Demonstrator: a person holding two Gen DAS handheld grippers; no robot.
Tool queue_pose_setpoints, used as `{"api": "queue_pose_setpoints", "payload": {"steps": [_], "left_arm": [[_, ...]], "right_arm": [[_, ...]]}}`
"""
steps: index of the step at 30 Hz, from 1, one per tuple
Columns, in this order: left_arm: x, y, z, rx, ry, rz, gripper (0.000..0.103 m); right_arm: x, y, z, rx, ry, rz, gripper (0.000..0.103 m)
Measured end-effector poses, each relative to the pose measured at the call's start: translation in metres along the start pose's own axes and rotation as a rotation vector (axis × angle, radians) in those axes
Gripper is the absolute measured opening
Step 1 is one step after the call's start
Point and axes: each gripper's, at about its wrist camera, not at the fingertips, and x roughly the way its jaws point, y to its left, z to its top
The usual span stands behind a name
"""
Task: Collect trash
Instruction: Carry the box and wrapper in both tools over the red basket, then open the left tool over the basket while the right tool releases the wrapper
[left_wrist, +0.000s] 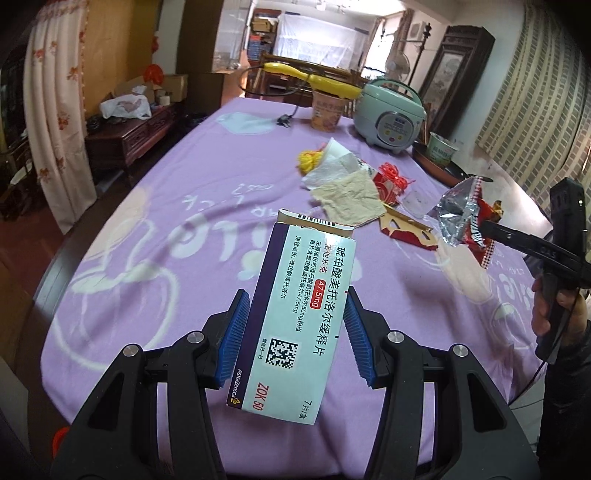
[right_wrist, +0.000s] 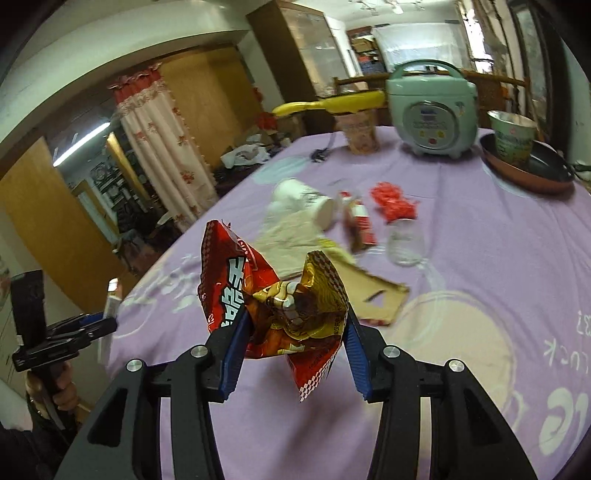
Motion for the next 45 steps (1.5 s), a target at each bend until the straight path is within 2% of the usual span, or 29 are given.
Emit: {"api": "queue_pose_setpoints", "payload": {"steps": [4, 12, 19, 22, 26, 34, 40, 45], "left_arm": [[-0.03, 0.023, -0.023, -0.037, -0.028, 0.048, 0.051], [-0.091, 0.091, -0.089, -0.174, -0.058, 0.18, 0.052], [-0.133, 0.164, -0.172, -0.321, -0.01, 0.328, 0.052], [-0.14, 0.197, -0.207, -0.402, 0.032, 0.363, 0.052], [-0.146, 0.235, -0.246, -0.495, 0.067, 0.413, 0.052], [-0.129, 0.304, -0.32, -0.678, 0.213, 0.455, 0.052], [-0.12, 0.324, -0.352, -0.72, 0.284, 0.531, 0.052], [-0.108, 0.336, -0.362, -0.746, 0.315, 0.523, 0.052]], "right_arm": [[-0.005, 0.054, -0.01, -0.053, 0.002, 0.086, 0.049], [0.029, 0.189, -0.037, -0.192, 0.085, 0.284, 0.049], [0.077, 0.314, -0.082, -0.3, 0.215, 0.479, 0.049], [0.097, 0.359, -0.102, -0.35, 0.278, 0.53, 0.049], [0.124, 0.416, -0.135, -0.423, 0.37, 0.551, 0.049], [0.189, 0.485, -0.199, -0.538, 0.54, 0.481, 0.049], [0.237, 0.506, -0.243, -0.545, 0.646, 0.433, 0.05], [0.271, 0.516, -0.273, -0.581, 0.704, 0.384, 0.05]]}}
